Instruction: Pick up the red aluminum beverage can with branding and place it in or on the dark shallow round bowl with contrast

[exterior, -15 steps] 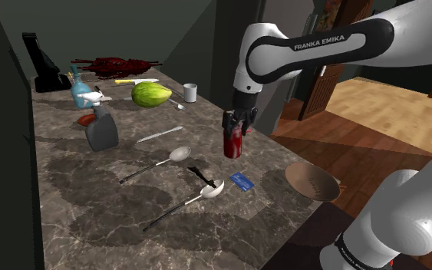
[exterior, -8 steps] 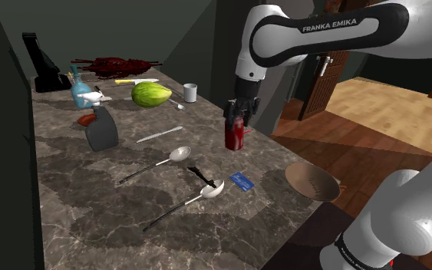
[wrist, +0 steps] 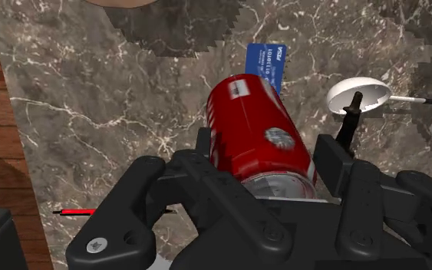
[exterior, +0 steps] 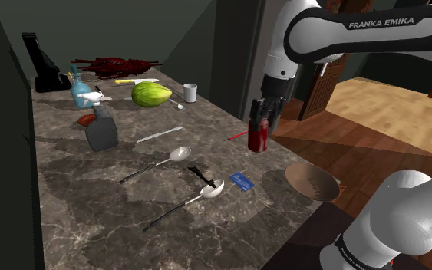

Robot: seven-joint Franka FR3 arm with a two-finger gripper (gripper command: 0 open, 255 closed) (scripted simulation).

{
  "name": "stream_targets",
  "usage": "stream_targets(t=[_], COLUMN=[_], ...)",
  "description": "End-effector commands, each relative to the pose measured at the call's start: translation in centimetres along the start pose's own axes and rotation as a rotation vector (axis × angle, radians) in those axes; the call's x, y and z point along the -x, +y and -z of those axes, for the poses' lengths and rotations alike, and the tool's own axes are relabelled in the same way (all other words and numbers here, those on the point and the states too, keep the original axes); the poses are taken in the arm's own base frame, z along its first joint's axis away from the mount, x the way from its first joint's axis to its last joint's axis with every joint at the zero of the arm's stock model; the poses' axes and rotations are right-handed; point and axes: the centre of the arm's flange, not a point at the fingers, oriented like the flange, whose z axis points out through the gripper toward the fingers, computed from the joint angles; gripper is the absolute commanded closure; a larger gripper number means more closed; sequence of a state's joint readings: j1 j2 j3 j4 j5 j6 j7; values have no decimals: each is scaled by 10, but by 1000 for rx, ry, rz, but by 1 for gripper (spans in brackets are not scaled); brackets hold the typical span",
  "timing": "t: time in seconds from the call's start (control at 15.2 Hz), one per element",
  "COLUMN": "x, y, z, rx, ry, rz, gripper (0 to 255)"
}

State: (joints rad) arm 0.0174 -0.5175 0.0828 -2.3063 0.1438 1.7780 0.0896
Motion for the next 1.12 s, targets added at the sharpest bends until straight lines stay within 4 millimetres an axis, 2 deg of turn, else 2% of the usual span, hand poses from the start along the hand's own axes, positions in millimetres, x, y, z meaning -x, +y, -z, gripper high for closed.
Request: stream_targets(t=[0.0, 0.99, 1.06], x=[21, 186, 190], y=[13, 119, 121], z=[3, 31, 31], rx=[-1, -1, -1], ry=[0, 0, 0], rz=[0, 0, 0], gripper=[255, 255, 255])
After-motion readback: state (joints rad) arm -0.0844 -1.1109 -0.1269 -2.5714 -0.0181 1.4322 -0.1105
